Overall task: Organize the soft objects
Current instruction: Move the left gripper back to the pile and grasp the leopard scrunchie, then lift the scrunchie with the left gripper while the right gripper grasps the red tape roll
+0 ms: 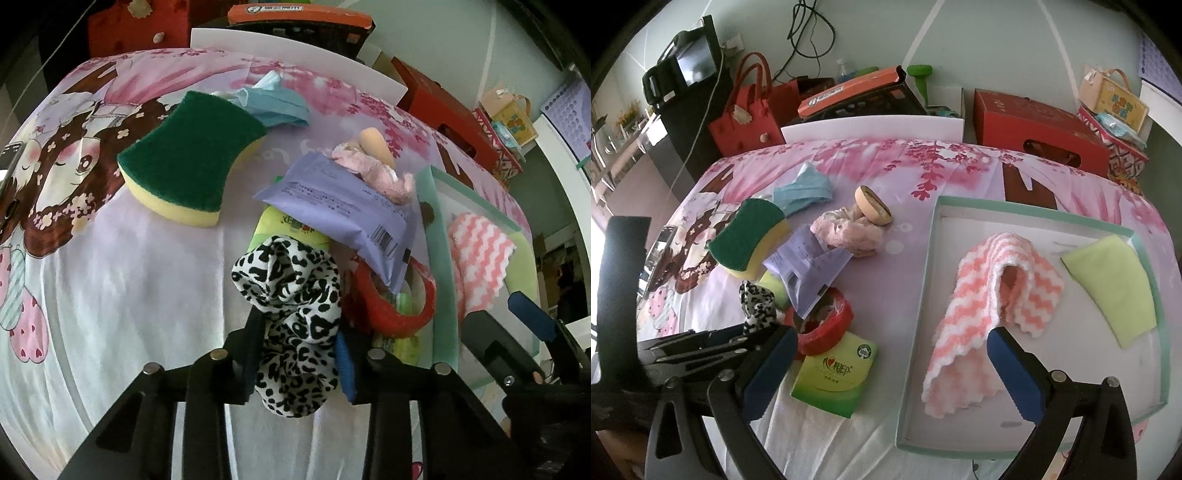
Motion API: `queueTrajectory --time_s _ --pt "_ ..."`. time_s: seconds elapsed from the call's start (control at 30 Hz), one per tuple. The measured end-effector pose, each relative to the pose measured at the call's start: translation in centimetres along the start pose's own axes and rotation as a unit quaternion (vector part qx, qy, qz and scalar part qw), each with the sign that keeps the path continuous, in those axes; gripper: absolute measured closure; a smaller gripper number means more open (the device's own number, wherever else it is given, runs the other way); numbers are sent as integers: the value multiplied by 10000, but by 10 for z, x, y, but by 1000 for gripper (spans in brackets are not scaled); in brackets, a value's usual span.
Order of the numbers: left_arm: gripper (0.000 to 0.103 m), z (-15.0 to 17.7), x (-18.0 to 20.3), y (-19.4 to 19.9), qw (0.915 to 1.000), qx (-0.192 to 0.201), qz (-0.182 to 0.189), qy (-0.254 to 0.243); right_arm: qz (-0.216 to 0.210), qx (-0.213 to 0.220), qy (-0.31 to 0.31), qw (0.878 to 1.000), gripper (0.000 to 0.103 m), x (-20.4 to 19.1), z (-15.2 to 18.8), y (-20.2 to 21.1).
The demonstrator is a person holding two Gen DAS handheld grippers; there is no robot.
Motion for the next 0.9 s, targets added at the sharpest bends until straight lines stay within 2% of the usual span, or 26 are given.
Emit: queueTrajectory --time_s 0.17,0.23,0.6,0.73,0.9 --pt "77 0 -8 11 9999 139 60 83 11 8 9 10000 0 0 0 0" --pt "84 -2 -11 14 9997 203 56 122 2 9 11 10000 0 0 0 0" --pt "84 -16 -30 40 9968 628 105 477 -39 113 124 9999 0 -9 -2 3" --pt "84 -21 -38 50 9945 807 136 659 -181 293 391 9986 0 -27 -6 8" --pt "84 -25 -49 57 9914 941 100 906 -266 156 762 9966 0 -51 1 -4"
Point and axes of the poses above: each gripper's, at about its wrist camera, not at the fingertips, and y roughly against the way its jaws point, x to its right, z to its underside, the point moved 7 cm from there along -y, roughly the way its jaws point, and after that the axes turned 4 degrees about x, right-handed, at the moved point
